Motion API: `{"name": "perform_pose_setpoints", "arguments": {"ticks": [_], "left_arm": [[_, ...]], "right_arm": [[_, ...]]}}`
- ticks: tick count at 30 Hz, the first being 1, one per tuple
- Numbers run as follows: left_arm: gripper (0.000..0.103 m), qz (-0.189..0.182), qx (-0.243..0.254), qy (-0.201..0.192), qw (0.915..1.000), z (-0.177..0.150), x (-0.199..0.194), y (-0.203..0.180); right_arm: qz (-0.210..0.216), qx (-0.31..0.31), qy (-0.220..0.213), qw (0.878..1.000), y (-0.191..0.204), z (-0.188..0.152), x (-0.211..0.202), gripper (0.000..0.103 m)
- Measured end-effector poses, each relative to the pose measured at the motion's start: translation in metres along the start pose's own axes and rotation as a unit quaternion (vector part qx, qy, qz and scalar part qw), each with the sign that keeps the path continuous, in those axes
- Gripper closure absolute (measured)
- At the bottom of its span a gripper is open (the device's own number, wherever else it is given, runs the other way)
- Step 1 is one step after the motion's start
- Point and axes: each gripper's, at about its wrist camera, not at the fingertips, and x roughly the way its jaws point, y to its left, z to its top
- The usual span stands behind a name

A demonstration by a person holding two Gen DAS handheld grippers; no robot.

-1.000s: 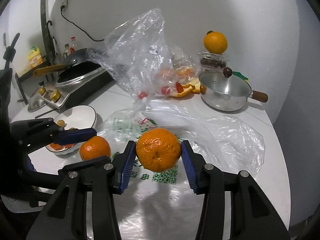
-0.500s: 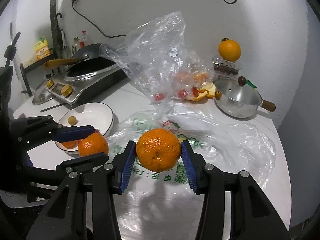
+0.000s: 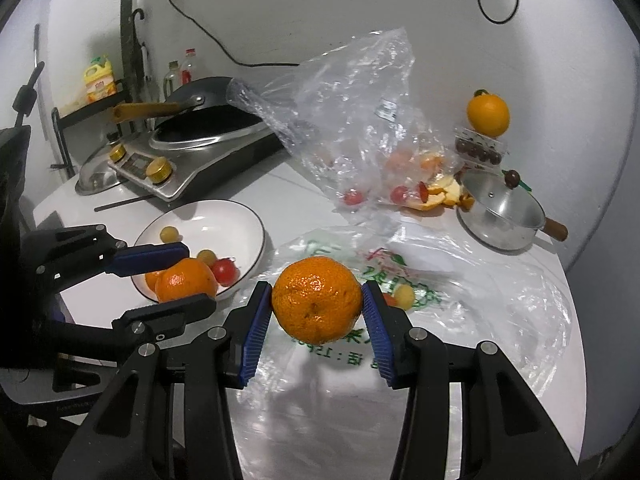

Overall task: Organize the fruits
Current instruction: 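Carry both oranges in the left and right grippers over the white plate, then lower the left gripper and open it to release the orange onto the plate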

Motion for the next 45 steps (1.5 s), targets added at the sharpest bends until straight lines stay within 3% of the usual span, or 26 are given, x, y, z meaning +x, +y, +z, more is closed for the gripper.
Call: {"name": "perform_pose_setpoints", "arguments": {"ticks": [24,45], "left_arm": [[0.062,0.036,-0.057,-0.003,0.9977,-0.019,-0.005,0.076],[0.062,0.068,-0.077,0.025,0.9944,-0.009,0.051,0.118]], "right_arm": [[0.024,-0.042,0.027,0.998,0.054,0.021,0.04,0.054],[0.048,-0.033,0.049,0.997,0.041,0.029,0.089,0.054]]}}
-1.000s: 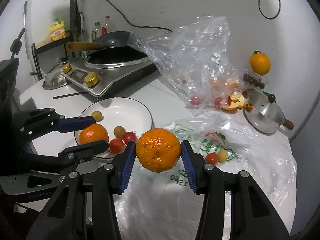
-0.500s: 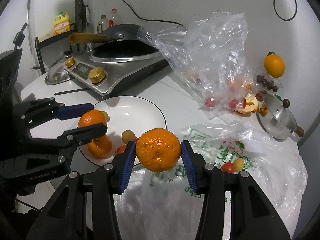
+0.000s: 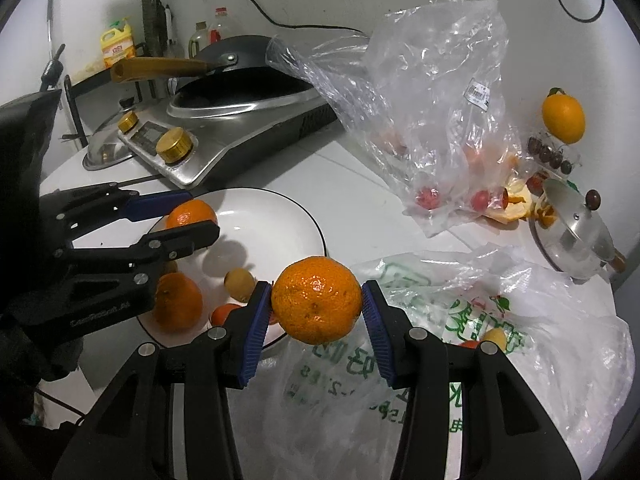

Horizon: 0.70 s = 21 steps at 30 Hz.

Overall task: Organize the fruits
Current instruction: 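Lower the left gripper and open it to release the orange onto the plate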

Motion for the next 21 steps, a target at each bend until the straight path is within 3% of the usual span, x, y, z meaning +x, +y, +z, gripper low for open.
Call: {"name": "perform_pose_setpoints", "arguments": {"ticks": [21], "left_arm": [[0.061,-0.008,0.003,0.044,0.999,-0.006,0.038,-0.004]], "right_arm": [[0.004,0.006,0.006,1.0,-0.009,0.001,0.011,0.054]]}}
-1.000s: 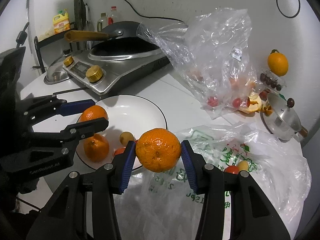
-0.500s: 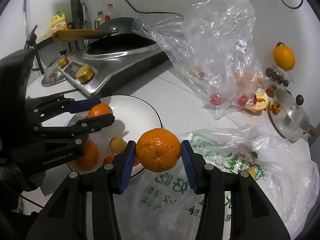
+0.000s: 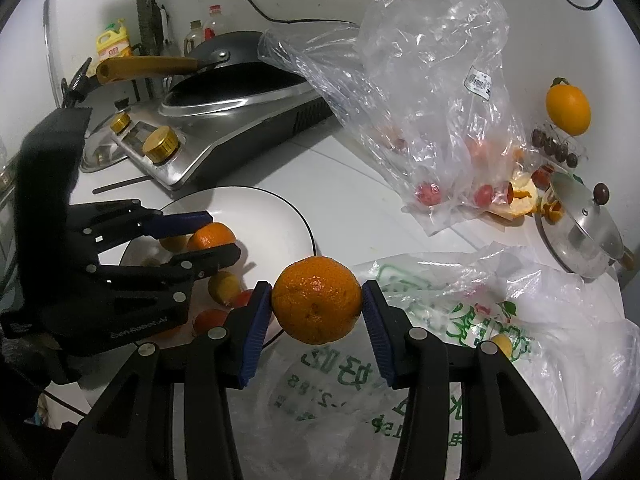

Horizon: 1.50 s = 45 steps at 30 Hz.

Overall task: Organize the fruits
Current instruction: 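Lower the left gripper and open it to release the orange onto the plate, then lower the right gripper and open it to release the orange onto the plate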

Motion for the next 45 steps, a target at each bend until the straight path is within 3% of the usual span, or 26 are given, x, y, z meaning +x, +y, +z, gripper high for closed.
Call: {"name": "perform_pose_setpoints", "arguments": {"ticks": [4,5,6,7,18,27,45], "left_arm": [[0.061,0.0,-0.003,0.004,1.0,0.0,-0.001,0.001],[0.058,0.0,-0.004,0.002,1.0,0.0,-0.003,0.001],[0.048,-0.002,-0.006,-0.001,1.0,0.0,-0.006,0.001],[0.047,-0.004,-0.009,-0.007,0.9999,0.0,-0.01,0.001],[0.047,-0.004,-0.017,-0.044,0.9989,-0.003,-0.054,0.01],[0.047,0.014,-0.046,-0.052,0.9975,-0.016,-0.075,0.039],[0.047,0.003,-0.07,-0.03,0.9971,-0.025,-0.049,0.062]], "right_arm": [[-0.003,-0.003,-0.001,1.0,0.001,-0.001,-0.002,0.054],[-0.005,-0.003,-0.002,1.0,0.002,-0.001,-0.004,0.054],[-0.006,-0.004,-0.003,1.0,0.002,-0.001,-0.005,0.054],[-0.008,-0.004,-0.003,1.0,0.003,-0.001,-0.007,0.054],[-0.014,-0.022,-0.011,1.0,0.022,0.006,-0.017,0.054],[-0.003,-0.04,-0.013,0.999,0.04,0.02,-0.007,0.054],[-0.006,-0.032,0.026,0.999,0.035,0.027,0.05,0.054]]}}
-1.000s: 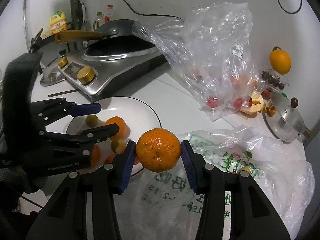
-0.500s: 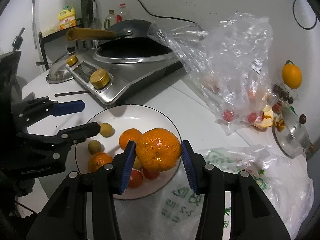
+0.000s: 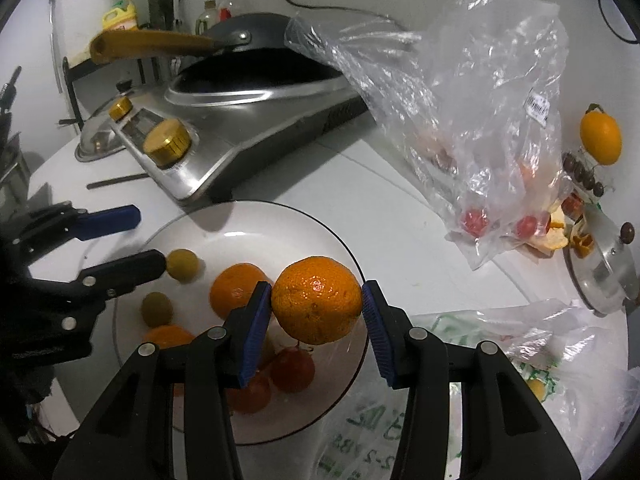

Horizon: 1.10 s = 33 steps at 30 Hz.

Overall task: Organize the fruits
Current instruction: 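Lower the right gripper and open it to release the orange onto the plate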

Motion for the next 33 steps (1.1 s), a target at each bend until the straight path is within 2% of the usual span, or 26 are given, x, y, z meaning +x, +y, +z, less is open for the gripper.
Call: {"name": "perform_pose_setpoints", "arguments": {"ticks": [16,18,20,23,25,26,27,33], "left_arm": [[0.047,0.001,-0.002,-0.001,1.0,-0.001,-0.003,0.0],[0.046,0.002,0.0,-0.002,1.0,-0.001,-0.006,-0.001],[0.046,0.004,0.0,-0.004,1.0,-0.001,-0.009,-0.003],[0.046,0.005,0.002,-0.007,1.0,-0.001,-0.014,-0.006],[0.04,0.006,0.004,-0.01,0.9999,-0.001,-0.018,-0.008],[0.029,0.006,0.004,-0.011,0.9999,-0.001,-0.02,-0.009],[0.027,0.004,0.002,-0.014,0.9999,-0.001,-0.022,-0.01],[0.027,0.002,0.008,-0.023,0.9997,0.0,-0.036,-0.019]], "right_arm": [[-0.001,0.012,0.013,1.0,0.0,-0.003,0.009,0.054],[-0.003,0.011,0.009,1.0,0.001,-0.002,0.005,0.052],[-0.006,0.01,0.007,1.0,0.002,-0.001,0.001,0.047],[-0.007,0.01,0.003,1.0,0.002,-0.001,-0.005,0.046],[-0.008,0.01,-0.001,1.0,0.003,-0.001,-0.011,0.046],[-0.009,0.01,-0.003,1.0,0.003,-0.001,-0.014,0.046],[-0.01,0.01,-0.006,1.0,0.003,-0.001,-0.018,0.046],[-0.016,0.013,-0.022,1.0,0.002,-0.003,-0.039,0.046]]}}
